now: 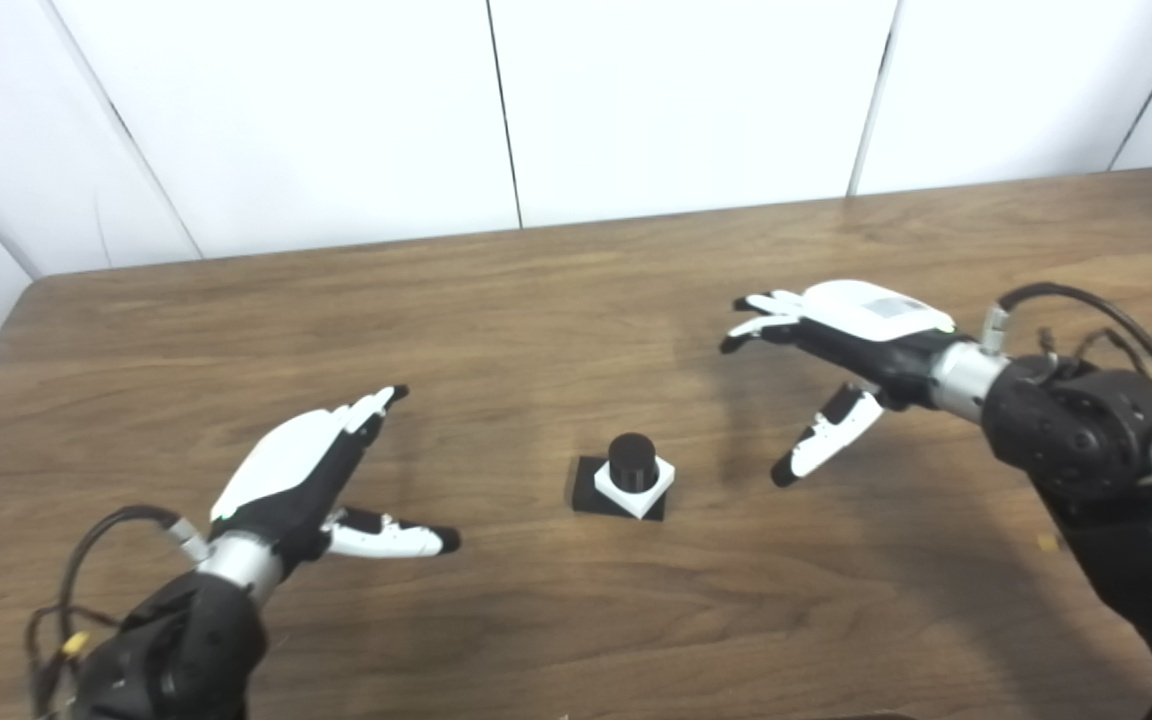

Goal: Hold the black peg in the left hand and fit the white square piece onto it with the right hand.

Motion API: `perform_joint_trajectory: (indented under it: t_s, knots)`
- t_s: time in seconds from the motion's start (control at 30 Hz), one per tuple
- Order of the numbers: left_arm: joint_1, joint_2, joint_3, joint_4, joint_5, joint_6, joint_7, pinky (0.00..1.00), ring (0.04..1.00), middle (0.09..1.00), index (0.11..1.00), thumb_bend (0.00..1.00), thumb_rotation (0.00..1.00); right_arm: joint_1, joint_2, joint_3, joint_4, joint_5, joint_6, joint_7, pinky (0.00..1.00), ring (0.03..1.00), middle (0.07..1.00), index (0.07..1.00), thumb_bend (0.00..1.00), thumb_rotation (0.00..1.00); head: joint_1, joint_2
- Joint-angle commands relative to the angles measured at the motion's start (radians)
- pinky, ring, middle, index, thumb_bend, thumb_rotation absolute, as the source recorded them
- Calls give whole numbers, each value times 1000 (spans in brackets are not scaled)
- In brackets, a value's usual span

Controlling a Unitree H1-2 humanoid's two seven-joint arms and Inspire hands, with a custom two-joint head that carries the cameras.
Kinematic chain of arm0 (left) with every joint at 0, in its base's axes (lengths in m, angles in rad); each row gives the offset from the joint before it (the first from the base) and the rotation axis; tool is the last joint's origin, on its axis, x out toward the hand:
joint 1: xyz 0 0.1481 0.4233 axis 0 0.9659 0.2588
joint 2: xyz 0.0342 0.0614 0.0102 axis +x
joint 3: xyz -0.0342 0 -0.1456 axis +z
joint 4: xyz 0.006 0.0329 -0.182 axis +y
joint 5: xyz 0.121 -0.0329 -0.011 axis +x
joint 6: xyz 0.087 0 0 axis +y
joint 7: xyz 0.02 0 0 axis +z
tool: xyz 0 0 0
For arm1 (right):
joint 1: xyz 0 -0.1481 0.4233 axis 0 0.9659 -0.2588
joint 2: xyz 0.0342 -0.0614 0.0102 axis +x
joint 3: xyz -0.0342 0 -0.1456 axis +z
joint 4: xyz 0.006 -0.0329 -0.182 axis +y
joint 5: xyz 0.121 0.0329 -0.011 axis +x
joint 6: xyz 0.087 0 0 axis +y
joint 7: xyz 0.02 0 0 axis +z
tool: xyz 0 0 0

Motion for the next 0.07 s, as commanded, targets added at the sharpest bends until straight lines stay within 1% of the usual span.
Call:
perform_joint_trajectory:
  t_s: [0.0,0.03]
  knots:
    - [9,-2,48,-18,-103,-32,93,1000,1000,1000,1000,980,460,3,-15,-44,-50,41,23,-52,957,1000,995,896,1000,458,-1,2]
    - [25,-13,68,-7,-150,-63,137,1000,1000,1000,1000,943,486,23,-11,-60,-54,52,26,-67,934,1000,994,904,996,481,-1,2]
